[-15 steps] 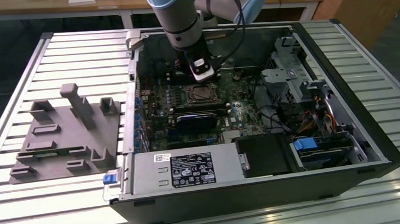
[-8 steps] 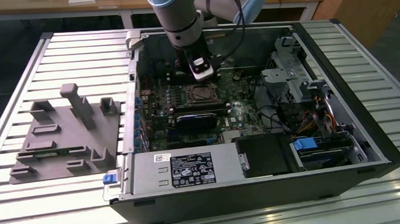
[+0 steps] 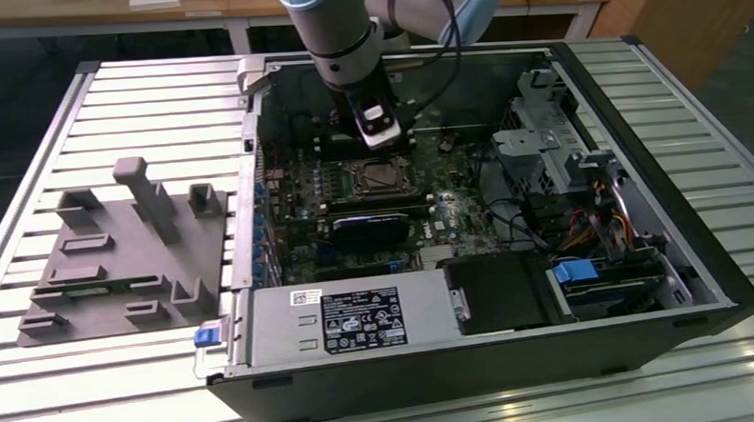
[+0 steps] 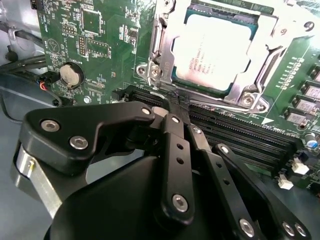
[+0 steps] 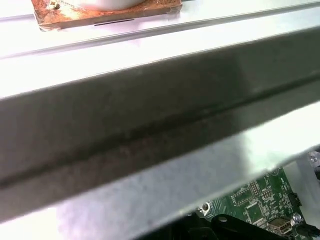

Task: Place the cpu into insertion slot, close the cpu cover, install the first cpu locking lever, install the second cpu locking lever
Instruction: 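Install the first cpu locking lever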

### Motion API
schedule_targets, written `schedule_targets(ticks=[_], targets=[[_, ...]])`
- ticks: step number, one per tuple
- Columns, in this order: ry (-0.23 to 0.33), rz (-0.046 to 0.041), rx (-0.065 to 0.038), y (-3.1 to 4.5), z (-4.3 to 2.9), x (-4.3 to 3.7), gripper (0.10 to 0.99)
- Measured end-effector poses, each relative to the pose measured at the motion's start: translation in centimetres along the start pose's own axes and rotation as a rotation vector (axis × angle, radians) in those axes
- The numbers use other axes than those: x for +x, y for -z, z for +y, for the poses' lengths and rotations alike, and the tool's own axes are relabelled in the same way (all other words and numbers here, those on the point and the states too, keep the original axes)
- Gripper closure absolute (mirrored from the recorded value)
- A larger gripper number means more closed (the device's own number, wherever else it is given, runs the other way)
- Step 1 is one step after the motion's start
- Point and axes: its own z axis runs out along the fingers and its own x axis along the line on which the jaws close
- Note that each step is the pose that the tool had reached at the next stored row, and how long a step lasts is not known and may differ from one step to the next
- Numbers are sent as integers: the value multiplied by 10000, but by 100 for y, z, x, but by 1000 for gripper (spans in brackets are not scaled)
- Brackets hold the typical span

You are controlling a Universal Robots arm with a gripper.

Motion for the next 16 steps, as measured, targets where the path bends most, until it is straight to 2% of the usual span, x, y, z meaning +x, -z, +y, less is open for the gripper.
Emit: schedule_targets(ticks=[14, 15, 16], targets=[[-133, -77, 151, -20, 8, 10, 984], [-141, -111, 230, -25, 6, 11, 984], [-138, -115, 240, -25, 6, 11, 984]])
